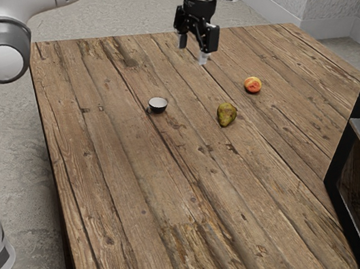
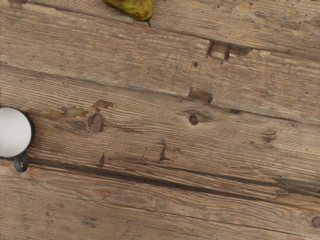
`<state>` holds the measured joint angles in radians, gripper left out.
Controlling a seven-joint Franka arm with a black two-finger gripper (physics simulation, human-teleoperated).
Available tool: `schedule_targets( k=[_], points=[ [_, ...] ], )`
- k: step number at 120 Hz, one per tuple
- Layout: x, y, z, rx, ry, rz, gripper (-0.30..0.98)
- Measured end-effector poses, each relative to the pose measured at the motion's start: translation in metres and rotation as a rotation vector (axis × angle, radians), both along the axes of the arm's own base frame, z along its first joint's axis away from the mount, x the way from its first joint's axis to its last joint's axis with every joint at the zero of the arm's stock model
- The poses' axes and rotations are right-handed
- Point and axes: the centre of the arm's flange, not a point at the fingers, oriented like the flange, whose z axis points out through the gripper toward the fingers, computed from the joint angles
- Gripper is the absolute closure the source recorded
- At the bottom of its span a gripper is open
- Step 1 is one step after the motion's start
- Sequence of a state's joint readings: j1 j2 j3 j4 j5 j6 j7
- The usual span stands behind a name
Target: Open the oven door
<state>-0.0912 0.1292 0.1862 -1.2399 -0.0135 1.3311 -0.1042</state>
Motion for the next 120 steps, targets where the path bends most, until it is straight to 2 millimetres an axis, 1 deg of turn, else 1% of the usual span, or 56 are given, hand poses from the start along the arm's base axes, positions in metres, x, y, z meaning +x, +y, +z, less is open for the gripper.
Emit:
schedule_targets(
  k=[36,40,42,51,57,64,71,76,79,82,85,91,93,96,99,106,116,120],
  points=[
    [0.002,0.002,0.001,0.005,-0.013,-0.047,0.0],
    [-0.001,0.003,0.01,0.004,-0.03,-0.049,0.0],
    [-0.003,0.004,0.017,0.004,-0.046,-0.05,0.0],
    [-0.031,0.006,0.074,0.005,-0.161,-0.072,0.0],
    [-0.043,0.007,0.098,0.003,-0.231,-0.121,0.0],
    [-0.044,0.002,0.112,-0.009,-0.304,-0.233,0.0],
    [-0.033,-0.006,0.108,-0.014,-0.328,-0.347,0.0],
    [-0.023,-0.02,0.103,0.007,-0.334,-0.437,0.0],
    [-0.016,-0.037,0.101,0.038,-0.343,-0.507,0.0],
    [-0.009,-0.062,0.099,0.062,-0.356,-0.591,0.0],
    [-0.004,-0.094,0.096,0.078,-0.371,-0.686,0.0],
    [-0.001,-0.158,0.093,0.104,-0.409,-0.868,0.0],
    [-0.001,-0.174,0.093,0.112,-0.423,-0.919,0.0],
    [0.001,-0.192,0.091,0.124,-0.444,-0.982,0.0],
    [0.002,-0.201,0.092,0.139,-0.465,-1.03,0.0],
    [0.003,-0.213,0.097,0.173,-0.512,-1.121,0.0],
    [-0.01,-0.234,0.111,0.216,-0.571,-1.246,0.0],
    [-0.018,-0.243,0.112,0.231,-0.58,-1.294,0.0]
  ],
)
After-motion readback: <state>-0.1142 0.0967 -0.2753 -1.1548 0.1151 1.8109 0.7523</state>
